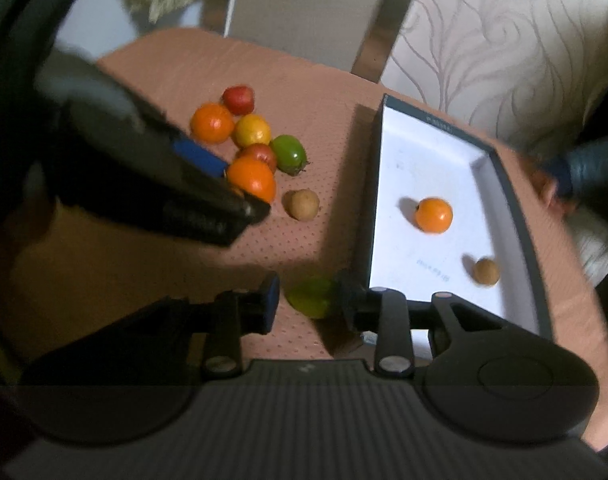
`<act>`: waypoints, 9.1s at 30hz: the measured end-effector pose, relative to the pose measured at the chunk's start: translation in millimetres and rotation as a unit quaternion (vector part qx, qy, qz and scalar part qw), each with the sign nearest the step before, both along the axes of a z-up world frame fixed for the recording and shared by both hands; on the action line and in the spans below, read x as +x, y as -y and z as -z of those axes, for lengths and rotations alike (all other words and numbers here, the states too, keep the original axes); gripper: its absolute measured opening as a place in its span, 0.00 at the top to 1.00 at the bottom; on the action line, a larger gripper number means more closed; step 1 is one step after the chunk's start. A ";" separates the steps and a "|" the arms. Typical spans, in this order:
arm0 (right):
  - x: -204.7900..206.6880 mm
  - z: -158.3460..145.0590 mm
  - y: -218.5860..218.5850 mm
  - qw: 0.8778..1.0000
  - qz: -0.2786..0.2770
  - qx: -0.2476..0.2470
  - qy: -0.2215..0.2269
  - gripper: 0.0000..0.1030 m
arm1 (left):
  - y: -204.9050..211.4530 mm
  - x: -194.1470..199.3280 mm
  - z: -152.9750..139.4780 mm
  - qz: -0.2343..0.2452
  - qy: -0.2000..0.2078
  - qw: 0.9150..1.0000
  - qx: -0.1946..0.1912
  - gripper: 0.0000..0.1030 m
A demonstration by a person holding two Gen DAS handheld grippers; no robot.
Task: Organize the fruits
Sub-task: 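Grasp the green lime with the right gripper and lift it, then carry the orange in the left gripper and the lime in the right gripper over the box, then lower the stemmed orange into the white box and open the left gripper, then withdraw the left tool toward the fruit pile while the right gripper holds the lime over the box, then lower the green lime into the box and open the right gripper, then move the left tool to the cracked orange while the right tool approaches a brown kiwi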
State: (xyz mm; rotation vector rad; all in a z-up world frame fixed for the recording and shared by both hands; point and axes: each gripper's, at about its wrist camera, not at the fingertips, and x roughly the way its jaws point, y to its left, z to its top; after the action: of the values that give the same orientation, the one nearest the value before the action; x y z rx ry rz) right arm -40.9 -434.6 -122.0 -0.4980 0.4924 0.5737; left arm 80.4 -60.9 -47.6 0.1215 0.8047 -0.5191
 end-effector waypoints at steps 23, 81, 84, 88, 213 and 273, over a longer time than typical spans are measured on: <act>19.7 -34.2 62.2 0.971 0.025 0.213 -0.109 0.70 | -5.3 6.7 -22.7 -0.023 0.019 0.999 -0.017 0.58; 24.1 -27.0 145.2 0.952 0.158 0.242 -0.097 0.71 | 150.5 115.2 -19.4 0.012 0.034 0.999 -0.011 0.58; 25.2 -27.0 143.6 0.953 0.157 0.241 -0.097 0.71 | 156.8 119.3 -16.0 0.012 0.033 0.999 -0.004 0.58; 27.5 -26.1 142.4 0.953 0.156 0.240 -0.097 0.71 | 163.5 124.0 -12.0 0.016 0.034 0.999 0.005 0.58; 85.2 -11.4 122.6 0.958 0.127 0.248 -0.072 0.69 | 7.7 6.1 -35.7 -0.154 0.021 0.988 0.017 0.36; 51.7 -18.3 6.5 0.983 0.005 0.156 -0.097 0.69 | -36.9 54.6 5.1 -0.112 0.012 0.994 0.013 0.37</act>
State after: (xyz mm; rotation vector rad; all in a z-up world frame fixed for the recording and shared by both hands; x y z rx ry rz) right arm 10.8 -441.1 -103.7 -0.1403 0.5774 0.6792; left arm 135.0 -24.0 -52.7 0.0595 0.7901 -0.2946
